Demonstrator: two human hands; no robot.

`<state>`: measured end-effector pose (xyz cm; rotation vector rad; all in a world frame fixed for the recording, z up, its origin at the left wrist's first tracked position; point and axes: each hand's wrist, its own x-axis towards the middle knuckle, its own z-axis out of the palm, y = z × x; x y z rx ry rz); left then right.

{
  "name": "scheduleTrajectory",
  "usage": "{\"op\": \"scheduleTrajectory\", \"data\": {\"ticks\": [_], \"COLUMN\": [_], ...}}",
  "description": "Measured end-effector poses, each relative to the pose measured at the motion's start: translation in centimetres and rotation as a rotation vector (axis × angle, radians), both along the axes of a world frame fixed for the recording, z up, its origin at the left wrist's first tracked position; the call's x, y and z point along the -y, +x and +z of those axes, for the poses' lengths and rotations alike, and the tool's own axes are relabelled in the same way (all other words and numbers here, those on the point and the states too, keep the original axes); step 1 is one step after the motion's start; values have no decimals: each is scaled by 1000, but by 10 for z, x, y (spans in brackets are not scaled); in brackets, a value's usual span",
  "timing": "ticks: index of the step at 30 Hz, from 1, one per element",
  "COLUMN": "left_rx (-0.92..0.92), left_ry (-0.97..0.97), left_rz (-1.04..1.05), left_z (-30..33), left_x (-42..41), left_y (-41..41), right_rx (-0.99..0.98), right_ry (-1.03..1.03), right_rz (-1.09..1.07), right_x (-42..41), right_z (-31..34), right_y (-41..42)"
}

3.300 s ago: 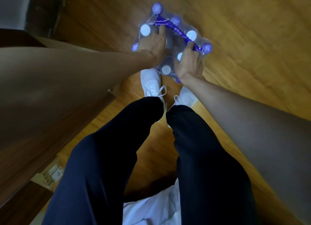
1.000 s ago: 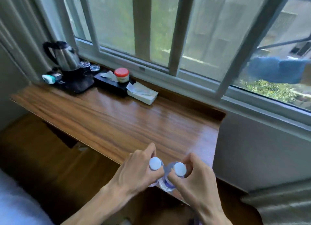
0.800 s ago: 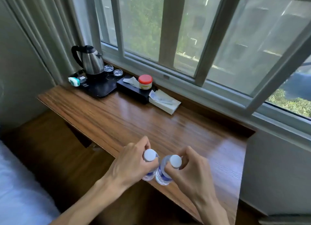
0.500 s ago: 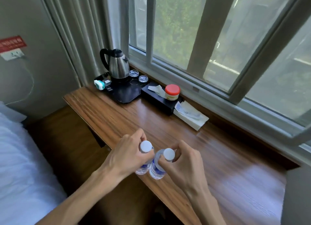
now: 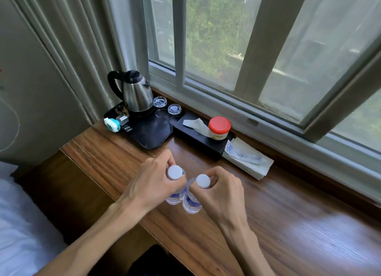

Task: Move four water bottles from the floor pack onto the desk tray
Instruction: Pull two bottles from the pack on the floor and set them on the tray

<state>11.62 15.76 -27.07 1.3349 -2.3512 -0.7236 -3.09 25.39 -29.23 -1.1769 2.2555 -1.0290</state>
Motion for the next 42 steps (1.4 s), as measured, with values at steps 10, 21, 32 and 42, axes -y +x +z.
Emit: {"op": "scheduleTrajectory", "data": {"ticks": [10, 21, 32, 42], "left_rx": [-11, 79, 8, -71], "left_ry": [42, 51, 59, 146], "left_rz": [-126, -355, -390, -393], "left_z": [-16, -29, -49, -61], "left_x": [101, 179, 219, 233], "left_y": [-34, -68, -82, -78], "right_rx": [52, -12, -96, -161], "right_ry": [42, 121, 156, 200], "right_rz": [-257, -414, -461, -408], "right_x": [79, 152, 195, 205], "right_z": [-5, -23, -24, -28], "right_y": [-4, -20, -26, -26]}}
